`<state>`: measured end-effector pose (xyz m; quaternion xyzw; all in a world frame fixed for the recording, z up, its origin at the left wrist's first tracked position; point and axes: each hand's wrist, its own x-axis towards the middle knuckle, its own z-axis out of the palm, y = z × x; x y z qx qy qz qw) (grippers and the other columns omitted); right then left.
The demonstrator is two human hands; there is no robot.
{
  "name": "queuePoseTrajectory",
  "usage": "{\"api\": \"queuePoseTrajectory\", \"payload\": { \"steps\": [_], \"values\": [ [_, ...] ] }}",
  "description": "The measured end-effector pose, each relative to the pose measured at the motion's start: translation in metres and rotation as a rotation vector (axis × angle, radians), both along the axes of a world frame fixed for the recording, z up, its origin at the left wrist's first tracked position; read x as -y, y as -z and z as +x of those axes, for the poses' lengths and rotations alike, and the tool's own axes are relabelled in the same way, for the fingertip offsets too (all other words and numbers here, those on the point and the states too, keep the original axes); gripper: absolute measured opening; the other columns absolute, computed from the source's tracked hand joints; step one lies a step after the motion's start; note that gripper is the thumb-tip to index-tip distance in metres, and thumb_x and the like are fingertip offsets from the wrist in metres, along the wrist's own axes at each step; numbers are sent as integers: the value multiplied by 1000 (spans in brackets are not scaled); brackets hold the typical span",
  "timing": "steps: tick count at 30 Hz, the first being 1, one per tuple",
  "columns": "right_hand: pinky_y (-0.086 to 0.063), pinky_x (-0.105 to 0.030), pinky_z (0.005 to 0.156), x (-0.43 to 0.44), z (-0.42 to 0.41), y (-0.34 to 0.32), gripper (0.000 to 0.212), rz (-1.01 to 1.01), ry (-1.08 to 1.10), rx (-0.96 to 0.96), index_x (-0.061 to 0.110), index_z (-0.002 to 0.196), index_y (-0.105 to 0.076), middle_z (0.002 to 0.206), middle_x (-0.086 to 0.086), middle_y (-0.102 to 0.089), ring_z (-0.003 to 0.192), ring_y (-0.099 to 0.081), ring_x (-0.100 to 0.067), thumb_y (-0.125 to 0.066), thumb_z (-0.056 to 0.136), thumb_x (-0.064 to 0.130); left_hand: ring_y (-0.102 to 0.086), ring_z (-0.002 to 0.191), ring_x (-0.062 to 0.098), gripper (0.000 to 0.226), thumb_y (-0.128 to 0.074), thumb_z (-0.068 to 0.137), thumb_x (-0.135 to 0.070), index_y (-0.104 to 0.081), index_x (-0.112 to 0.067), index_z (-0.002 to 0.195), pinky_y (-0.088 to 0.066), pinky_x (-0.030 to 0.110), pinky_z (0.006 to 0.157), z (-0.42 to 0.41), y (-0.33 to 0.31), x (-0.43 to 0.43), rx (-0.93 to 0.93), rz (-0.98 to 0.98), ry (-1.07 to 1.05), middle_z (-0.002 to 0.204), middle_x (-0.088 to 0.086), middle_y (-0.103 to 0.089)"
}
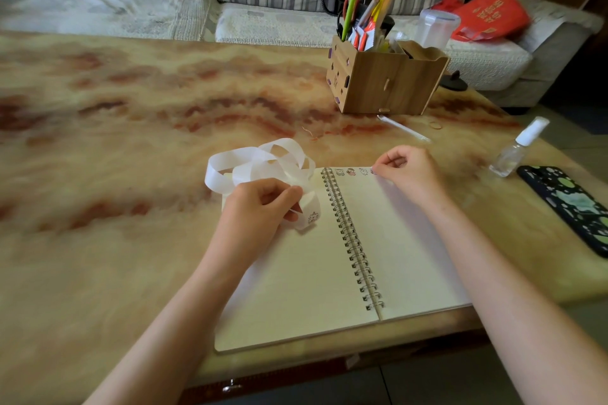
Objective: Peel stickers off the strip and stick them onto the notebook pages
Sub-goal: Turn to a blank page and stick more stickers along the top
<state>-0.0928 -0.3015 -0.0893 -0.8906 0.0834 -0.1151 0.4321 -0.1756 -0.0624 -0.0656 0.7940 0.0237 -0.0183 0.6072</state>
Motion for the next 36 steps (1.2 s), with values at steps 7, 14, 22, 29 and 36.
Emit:
{"api": "queuePoseTrajectory", "payload": {
  "steps": [7, 14, 22, 29, 36],
  "values": [
    [-38, -22, 59, 3, 2, 3, 17, 31, 15, 12, 17, 84, -63, 68, 6, -53, 60, -47, -7, -77, 76, 13, -50, 44, -5, 21, -59, 91, -22, -70, -10, 76, -40, 22, 59, -1, 0, 0, 5, 6, 4, 62, -6, -68],
    [-41, -23, 66, 5, 6, 7, 24, -1, 59, 39, 25, 75, -61, 68, 9, -54, 60, -46, -4, -63, 83, 3, -48, 43, -4, 22, -60, 90, -22, -70, -12, 74, -39, 24, 60, -1, 1, 0, 0, 10, 0, 58, -8, -67],
    [-40, -18, 65, 2, 4, 5, 16, 2, 24, 41, 14, 90, -64, 72, 9, -55, 64, -49, -1, -76, 79, 14, -44, 44, -2, 24, -59, 91, -25, -69, -16, 71, -38, 25, 61, 0, 2, 0, 4, 32, 4, 57, -10, -68],
    [-38, -11, 62, 3, 2, 3, 11, -4, 8, 35, 12, 92, -66, 74, 10, -54, 63, -47, -1, -71, 82, 10, -52, 57, 7, 25, -59, 90, -24, -69, -18, 68, -41, 28, 66, 1, 4, 0, 5, 24, 3, 60, -7, -70],
    [-39, -9, 61, 5, 2, 0, 16, -6, -32, -12, 10, 97, -66, 76, 9, -53, 63, -47, -1, -66, 84, 1, -54, 55, 2, 24, -60, 90, -24, -69, -15, 70, -41, 27, 65, 1, 4, 0, 26, 7, -8, 57, -9, -68]
  ]
}}
